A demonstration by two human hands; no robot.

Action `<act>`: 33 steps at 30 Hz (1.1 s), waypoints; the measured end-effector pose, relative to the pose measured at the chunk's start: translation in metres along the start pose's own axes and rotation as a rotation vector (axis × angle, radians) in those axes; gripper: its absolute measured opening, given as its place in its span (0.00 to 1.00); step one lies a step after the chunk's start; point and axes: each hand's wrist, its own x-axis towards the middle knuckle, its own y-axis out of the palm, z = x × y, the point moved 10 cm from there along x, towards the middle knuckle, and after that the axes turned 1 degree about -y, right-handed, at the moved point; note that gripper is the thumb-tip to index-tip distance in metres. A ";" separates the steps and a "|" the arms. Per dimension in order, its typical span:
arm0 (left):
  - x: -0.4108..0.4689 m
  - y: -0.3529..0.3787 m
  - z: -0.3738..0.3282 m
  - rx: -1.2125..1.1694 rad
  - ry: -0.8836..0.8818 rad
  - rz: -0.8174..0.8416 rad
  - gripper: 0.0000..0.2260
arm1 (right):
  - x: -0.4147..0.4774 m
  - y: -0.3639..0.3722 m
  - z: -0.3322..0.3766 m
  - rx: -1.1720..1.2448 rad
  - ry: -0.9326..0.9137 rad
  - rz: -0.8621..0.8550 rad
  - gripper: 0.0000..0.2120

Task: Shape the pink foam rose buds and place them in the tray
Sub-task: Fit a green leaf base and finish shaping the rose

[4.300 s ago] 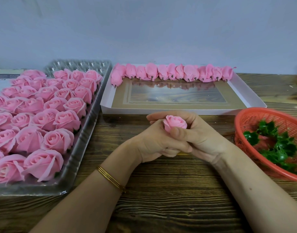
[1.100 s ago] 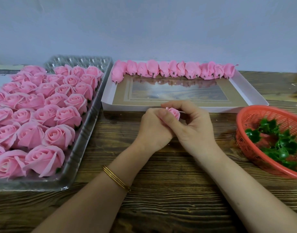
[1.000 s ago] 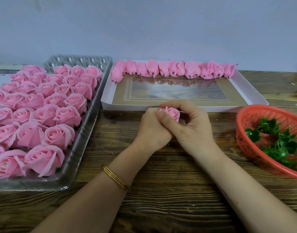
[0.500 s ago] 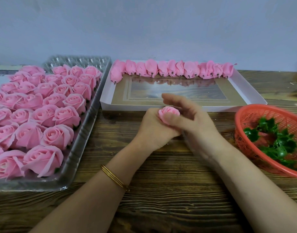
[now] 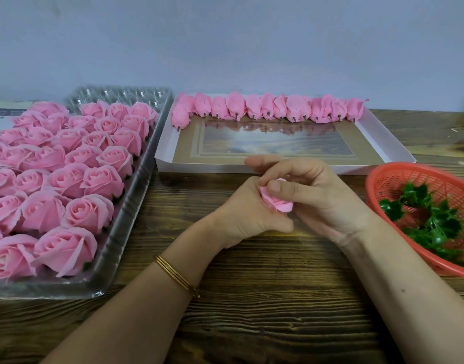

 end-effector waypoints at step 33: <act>-0.010 0.004 -0.008 -0.070 -0.103 0.032 0.18 | -0.002 0.011 -0.023 -0.143 0.115 0.156 0.17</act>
